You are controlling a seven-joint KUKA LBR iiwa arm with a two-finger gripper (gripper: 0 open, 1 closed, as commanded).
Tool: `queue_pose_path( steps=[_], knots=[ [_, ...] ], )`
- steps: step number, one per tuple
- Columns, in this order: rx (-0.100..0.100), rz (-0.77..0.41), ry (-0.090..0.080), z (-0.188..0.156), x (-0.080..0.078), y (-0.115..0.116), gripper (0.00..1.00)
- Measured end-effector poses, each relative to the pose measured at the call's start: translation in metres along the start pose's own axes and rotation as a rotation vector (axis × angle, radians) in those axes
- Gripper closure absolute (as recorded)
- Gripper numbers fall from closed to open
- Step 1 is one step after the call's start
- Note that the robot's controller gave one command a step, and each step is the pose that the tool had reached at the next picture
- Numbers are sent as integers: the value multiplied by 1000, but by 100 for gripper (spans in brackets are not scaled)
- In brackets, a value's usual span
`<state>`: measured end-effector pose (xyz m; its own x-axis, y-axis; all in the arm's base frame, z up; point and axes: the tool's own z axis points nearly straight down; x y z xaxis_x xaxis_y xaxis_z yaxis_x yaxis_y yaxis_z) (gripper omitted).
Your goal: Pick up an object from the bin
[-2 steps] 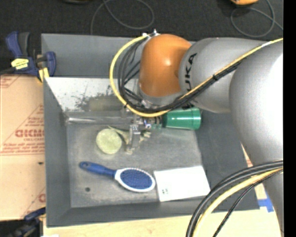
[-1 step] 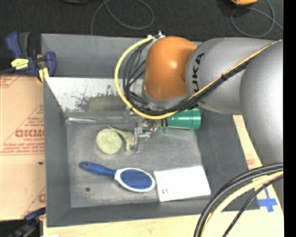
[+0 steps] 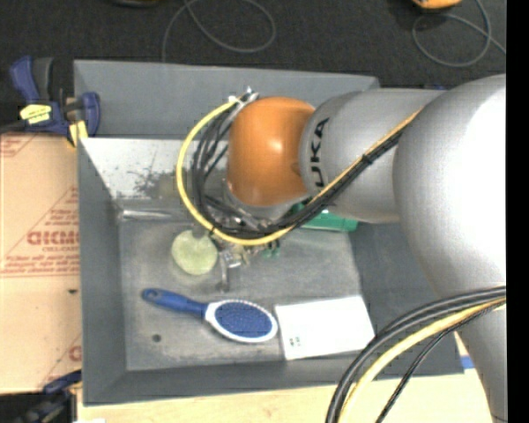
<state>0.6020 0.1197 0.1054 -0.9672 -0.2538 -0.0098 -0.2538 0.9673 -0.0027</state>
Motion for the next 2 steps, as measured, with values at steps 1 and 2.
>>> queue_pose_path(
  steps=[1, 2],
  knots=[
    [-4, 609, 3, 20, -36, -18, 100],
    [-3, 607, 2, 20, -35, -18, 100]
  ],
)
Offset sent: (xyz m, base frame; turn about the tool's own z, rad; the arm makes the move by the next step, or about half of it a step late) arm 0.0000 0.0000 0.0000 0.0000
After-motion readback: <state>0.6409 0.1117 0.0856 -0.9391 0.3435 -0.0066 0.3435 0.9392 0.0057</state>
